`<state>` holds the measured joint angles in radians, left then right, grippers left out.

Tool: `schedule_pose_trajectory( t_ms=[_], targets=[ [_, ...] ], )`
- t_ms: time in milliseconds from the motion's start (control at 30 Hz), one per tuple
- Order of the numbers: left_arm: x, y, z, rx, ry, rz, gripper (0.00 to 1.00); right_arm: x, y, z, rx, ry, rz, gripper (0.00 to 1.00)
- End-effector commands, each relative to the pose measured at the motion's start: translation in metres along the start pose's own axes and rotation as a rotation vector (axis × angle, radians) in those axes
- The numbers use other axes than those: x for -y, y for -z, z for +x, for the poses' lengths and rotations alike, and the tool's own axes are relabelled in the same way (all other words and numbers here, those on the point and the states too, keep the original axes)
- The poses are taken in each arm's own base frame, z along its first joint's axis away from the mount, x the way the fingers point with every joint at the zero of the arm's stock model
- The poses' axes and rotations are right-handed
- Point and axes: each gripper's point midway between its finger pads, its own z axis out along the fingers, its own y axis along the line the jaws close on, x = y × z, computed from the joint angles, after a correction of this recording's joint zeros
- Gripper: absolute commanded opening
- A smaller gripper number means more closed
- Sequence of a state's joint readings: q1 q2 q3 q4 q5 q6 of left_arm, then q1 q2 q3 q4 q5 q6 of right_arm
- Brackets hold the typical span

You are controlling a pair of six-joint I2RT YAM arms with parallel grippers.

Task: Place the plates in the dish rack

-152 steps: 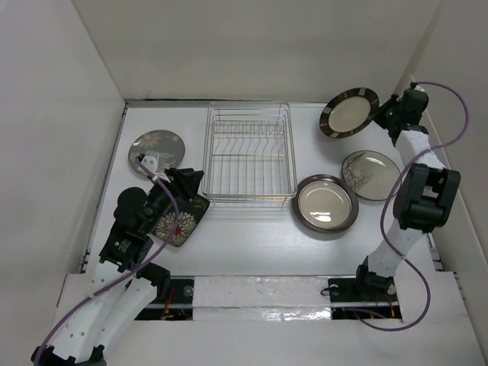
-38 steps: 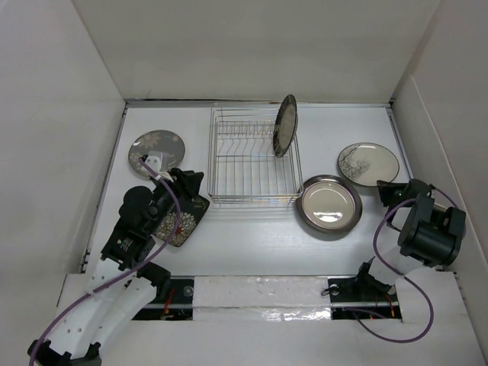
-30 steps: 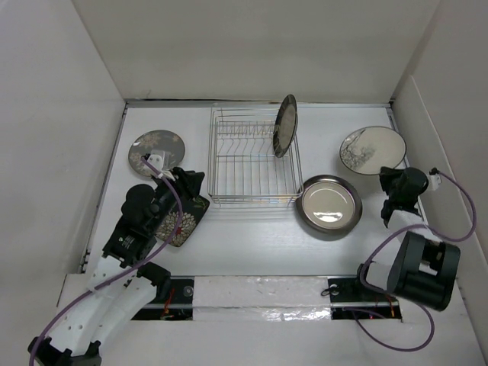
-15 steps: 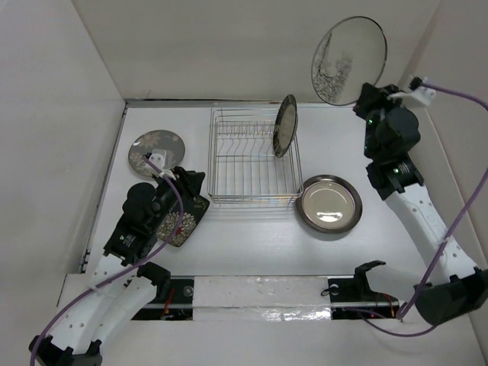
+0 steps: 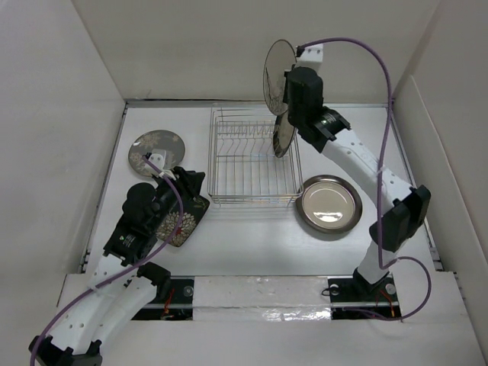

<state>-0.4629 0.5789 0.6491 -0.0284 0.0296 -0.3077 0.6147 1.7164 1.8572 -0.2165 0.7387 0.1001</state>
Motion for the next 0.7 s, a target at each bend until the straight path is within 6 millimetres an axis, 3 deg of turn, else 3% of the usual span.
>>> schedule_pose_trajectory(
  t_ms=[0,200,333,667],
  targets=[
    [0.009,0.002,-0.019,0.053,-0.006,0.033,0.3,0.009,0.014,-0.056,0.126,-0.106,0.082,0.0],
    [0.009,0.002,-0.019,0.052,-0.005,0.035,0.3,0.0,0.004,-0.017,0.063,-0.054,0.134,0.0],
    [0.008,0.003,-0.021,0.06,-0.005,0.027,0.3,0.005,0.0,0.016,0.013,-0.004,0.175,0.0],
    [0.007,0.0,-0.014,0.038,-0.003,0.028,0.3,0.002,-0.008,0.07,-0.071,0.018,0.163,0.0]
  ],
)
